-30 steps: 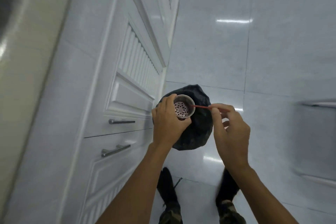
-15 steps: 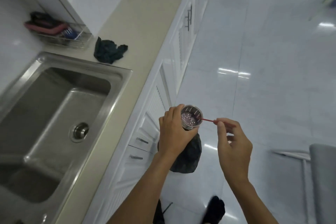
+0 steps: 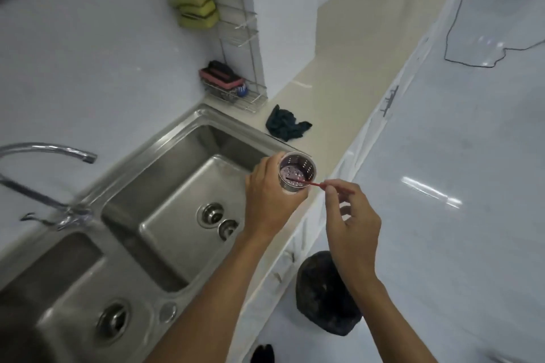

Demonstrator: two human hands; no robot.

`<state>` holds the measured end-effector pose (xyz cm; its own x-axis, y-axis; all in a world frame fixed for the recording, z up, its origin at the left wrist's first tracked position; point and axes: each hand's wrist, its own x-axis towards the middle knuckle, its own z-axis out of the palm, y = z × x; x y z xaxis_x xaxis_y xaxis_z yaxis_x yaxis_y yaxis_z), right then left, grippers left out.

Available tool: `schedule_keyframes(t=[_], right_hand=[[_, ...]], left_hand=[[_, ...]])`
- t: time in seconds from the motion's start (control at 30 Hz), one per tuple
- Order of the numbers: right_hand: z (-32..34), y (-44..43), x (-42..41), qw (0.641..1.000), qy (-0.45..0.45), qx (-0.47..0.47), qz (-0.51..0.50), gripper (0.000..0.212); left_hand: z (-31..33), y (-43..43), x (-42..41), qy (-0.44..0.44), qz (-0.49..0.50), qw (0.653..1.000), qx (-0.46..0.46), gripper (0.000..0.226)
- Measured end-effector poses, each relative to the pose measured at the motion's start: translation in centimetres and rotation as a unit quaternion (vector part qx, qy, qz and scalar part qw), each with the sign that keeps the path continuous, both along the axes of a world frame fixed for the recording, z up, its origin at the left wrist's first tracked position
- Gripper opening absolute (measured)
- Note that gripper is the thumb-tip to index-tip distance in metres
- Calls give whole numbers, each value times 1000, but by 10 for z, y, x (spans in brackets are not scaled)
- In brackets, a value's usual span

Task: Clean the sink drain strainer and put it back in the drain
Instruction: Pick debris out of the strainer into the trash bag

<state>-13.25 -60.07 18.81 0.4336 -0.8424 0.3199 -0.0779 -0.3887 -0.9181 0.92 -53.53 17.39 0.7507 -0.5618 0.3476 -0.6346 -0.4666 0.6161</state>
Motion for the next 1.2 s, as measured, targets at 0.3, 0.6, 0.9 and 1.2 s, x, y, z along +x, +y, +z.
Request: schedule_keyframes(t=[0.3,0.6,0.9,1.2], right_hand=[[-65,125,145,984,74,-3,163,21],[-116,142,199,973,164,8,161,17],[-129,134,197,967,202,19,154,17],[-141,138,203,966,211,22,146,17]], left_hand=[[-74,191,117,151,174,970,76,81],[-181,223,160,266,129,911,288,68],[-231,209,149,257,78,870,414,84],[-248,211,157,251,61,878,403,97]])
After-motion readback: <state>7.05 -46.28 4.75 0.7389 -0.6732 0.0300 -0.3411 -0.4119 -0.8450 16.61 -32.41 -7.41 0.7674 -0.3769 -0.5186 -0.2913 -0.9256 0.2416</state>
